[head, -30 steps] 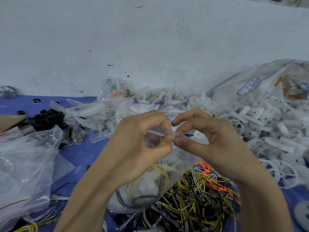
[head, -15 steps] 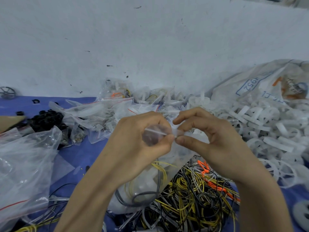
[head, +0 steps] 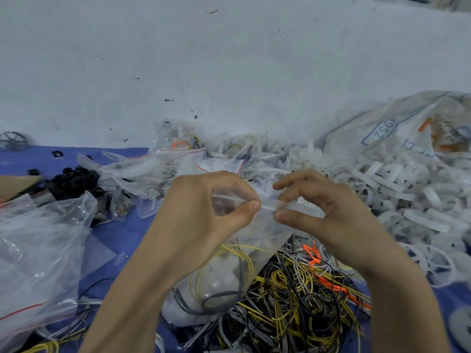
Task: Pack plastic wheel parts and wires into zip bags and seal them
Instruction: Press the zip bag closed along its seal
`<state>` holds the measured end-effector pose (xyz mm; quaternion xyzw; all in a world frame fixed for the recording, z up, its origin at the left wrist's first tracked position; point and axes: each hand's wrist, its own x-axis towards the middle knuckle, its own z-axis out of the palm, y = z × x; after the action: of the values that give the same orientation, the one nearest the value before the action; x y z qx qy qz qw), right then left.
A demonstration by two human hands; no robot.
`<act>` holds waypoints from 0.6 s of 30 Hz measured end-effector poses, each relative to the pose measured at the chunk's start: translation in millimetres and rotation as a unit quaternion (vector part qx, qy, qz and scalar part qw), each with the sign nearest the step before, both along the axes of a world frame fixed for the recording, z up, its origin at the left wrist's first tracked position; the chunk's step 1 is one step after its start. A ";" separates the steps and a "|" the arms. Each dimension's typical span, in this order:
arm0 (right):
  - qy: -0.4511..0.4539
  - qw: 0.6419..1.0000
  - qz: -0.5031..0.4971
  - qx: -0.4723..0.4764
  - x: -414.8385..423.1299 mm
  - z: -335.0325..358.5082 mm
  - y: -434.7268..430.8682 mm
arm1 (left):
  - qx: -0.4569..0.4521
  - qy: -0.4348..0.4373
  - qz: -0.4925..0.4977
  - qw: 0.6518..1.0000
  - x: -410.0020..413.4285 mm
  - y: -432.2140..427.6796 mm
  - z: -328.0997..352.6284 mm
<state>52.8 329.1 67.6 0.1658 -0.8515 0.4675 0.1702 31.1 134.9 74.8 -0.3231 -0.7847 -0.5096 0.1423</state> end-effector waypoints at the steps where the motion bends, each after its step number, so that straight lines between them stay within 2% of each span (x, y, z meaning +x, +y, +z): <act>1: -0.003 1.000 0.002 -0.009 -0.2 -0.6 2.4 | -0.002 -0.004 -0.001 1.000 0.3 0.0 0.2; 18: 0.005 1.000 -0.015 -0.022 -9.7 -11.0 13.5 | 0.016 -0.002 0.027 1.000 2.9 -3.2 2.9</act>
<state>43.0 342.6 56.6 0.1511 -0.8424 0.4831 0.1848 34.0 131.7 77.6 -0.2988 -0.7852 -0.5184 0.1594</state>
